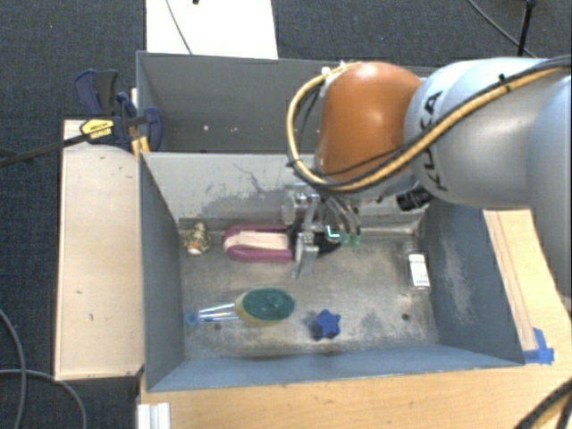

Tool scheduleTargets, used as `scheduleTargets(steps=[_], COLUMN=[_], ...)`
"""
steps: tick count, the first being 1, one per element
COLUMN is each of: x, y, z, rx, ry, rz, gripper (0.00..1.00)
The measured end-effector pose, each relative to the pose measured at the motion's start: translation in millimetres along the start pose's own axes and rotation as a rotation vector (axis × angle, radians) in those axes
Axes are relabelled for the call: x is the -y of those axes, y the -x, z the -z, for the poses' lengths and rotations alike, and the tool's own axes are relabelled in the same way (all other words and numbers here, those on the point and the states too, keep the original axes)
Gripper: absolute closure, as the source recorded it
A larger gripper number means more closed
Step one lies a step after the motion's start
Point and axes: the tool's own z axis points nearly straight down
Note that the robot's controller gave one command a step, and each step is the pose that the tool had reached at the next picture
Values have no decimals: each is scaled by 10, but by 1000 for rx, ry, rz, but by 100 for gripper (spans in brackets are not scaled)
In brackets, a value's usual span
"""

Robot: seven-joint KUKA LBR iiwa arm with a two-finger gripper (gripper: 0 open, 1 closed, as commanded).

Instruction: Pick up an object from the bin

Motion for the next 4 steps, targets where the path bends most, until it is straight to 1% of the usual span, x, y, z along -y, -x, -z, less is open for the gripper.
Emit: scheduleTargets(steps=[1, 2, 3, 4], x=[-91, -343, -336, -768], y=[-489, -819, -813, -539], z=[-981, -1096, -1093, 302], rx=[-3, 2, 4, 16], ry=[-2, 0, 0, 5], rz=[125, -102, -107, -104], gripper=[0, 0, 100, 100])
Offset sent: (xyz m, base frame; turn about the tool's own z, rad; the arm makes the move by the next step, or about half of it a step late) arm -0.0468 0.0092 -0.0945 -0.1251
